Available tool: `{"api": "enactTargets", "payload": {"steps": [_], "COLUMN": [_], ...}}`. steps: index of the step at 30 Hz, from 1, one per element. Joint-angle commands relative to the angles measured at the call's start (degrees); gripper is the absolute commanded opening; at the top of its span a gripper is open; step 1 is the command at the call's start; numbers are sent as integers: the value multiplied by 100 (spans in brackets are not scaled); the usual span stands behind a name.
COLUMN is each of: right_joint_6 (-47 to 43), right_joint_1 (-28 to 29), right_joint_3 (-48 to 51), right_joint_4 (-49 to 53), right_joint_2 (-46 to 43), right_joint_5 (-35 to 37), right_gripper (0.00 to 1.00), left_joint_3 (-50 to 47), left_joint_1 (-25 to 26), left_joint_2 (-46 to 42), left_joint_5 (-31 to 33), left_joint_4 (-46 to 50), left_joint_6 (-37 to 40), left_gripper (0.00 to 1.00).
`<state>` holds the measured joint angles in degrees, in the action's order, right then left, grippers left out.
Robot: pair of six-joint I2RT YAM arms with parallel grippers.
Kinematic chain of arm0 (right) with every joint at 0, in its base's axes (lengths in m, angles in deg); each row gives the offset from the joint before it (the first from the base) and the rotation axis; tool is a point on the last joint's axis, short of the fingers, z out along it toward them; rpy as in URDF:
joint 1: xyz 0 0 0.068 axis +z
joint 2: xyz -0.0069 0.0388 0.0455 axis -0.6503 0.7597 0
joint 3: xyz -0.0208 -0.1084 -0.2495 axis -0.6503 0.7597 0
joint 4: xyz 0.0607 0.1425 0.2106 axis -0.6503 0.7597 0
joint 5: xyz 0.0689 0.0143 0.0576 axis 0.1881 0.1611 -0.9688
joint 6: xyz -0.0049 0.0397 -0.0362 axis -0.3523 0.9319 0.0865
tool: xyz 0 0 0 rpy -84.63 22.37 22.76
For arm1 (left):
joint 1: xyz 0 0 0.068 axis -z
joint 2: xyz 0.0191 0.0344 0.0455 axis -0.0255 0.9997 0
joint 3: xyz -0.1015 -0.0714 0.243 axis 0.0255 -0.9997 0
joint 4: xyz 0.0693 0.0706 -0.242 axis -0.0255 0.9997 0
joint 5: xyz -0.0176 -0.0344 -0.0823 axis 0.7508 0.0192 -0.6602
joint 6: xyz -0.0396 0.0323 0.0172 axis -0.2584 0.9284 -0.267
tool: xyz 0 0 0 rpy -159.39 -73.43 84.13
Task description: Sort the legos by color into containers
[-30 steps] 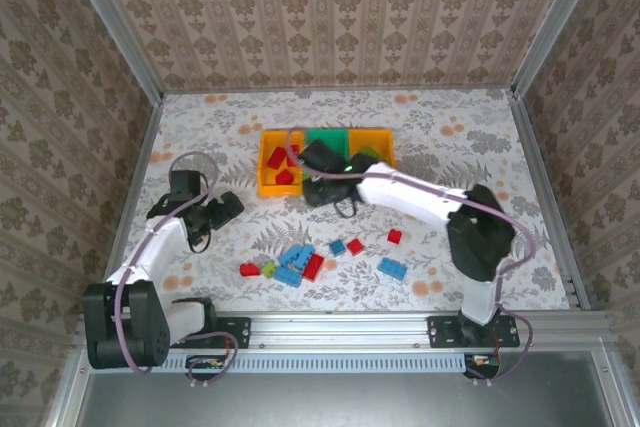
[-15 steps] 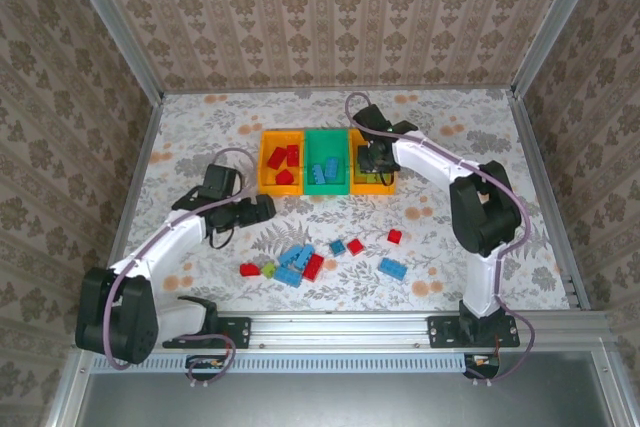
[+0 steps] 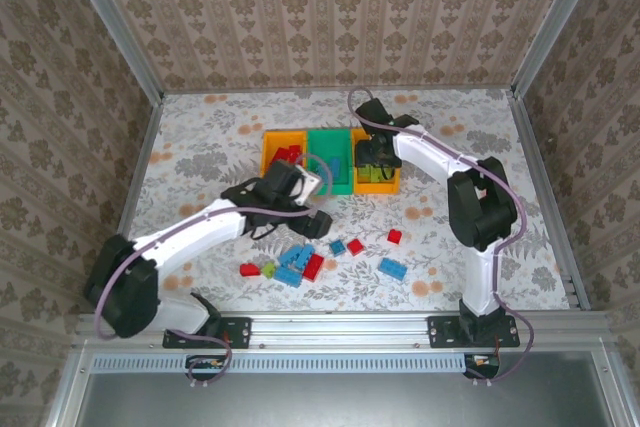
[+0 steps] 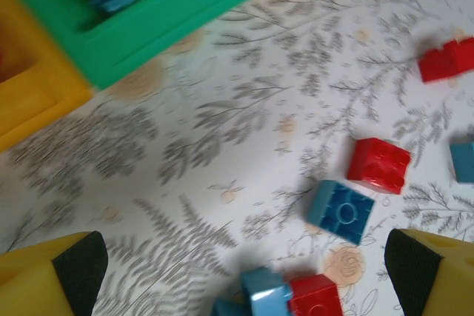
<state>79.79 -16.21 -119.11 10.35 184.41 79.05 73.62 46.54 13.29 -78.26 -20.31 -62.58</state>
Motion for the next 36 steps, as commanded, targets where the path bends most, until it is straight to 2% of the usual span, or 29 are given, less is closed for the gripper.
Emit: {"api": "enactTargets", "payload": {"steps": [1, 5, 8, 17, 20, 31, 34, 36], "right_joint_6": [137, 223, 300, 620, 718, 827, 856, 879], "right_joint_1": [-25, -76, -256, -1053, -1279, -1544, -1574, -1592], "right_joint_3": [298, 729, 1076, 2458, 2799, 3285, 3334, 3351], "right_joint_4": [-78, -182, -148, -243, -266, -222, -231, -236], "right_joint_2": [-732, -1392, -1813, -3042, -3328, -3917, -3969, -3985], "right_joint_5": [-117, -66, -136, -305, -391, -387, -387, -396], "right_gripper": [76, 83, 85, 90, 90, 92, 92, 92], "left_joint_3": [642, 1361, 1730, 2139, 2267, 2464, 2483, 2501], "left_joint_1": [408, 921, 1126, 1283, 1369, 1475, 1479, 1500], "left_joint_2": [655, 1584, 2048, 2665, 2871, 3279, 3335, 3361], "left_joint_5": [63, 201, 240, -136, -11, 134, 149, 204], "left_joint_4": [148, 457, 670, 1034, 1147, 1364, 1383, 1370], "left_joint_6": [647, 1034, 1231, 1433, 1467, 1624, 1646, 1653], "left_gripper": [100, 98, 96, 92, 90, 84, 77, 69]}}
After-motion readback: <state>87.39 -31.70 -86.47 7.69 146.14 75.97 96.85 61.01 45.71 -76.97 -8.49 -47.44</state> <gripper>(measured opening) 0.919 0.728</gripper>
